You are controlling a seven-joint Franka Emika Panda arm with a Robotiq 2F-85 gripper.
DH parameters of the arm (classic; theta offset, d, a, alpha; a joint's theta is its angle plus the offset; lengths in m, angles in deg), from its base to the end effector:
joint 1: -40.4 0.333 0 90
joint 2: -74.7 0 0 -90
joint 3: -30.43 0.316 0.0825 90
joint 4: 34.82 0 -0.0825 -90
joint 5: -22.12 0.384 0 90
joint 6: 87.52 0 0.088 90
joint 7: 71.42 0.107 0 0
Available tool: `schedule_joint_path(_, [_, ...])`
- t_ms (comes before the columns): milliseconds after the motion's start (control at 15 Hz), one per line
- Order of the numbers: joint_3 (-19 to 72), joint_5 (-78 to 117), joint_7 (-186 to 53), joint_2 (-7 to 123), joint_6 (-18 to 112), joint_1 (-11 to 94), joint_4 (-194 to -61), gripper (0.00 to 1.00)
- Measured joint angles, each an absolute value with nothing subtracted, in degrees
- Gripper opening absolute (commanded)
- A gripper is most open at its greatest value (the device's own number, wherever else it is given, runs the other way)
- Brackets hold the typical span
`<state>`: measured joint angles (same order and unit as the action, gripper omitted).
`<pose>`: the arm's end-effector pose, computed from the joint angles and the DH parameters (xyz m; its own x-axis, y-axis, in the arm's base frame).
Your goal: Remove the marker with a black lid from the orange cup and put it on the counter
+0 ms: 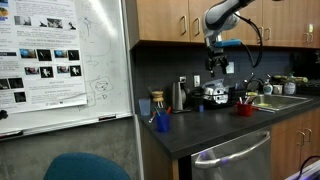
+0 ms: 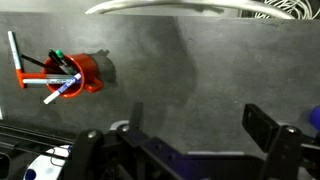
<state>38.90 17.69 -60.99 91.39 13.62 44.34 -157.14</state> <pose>0.4499 0.0973 0.5208 0.9974 0.0407 -0.0600 0.0482 -0.9904 0.1294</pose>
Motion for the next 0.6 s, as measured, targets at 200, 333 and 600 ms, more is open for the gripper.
schedule_joint_path(200, [35.9, 17.6, -63.2, 91.4, 15.9, 43.4, -158.8, 1.0])
schedule_joint_path(333, [34.5, 17.6, -63.6, 91.4, 16.1, 42.5, -159.8, 1.0])
schedule_joint_path(600, [35.0, 17.6, -63.5, 91.4, 16.1, 42.8, -159.8, 1.0])
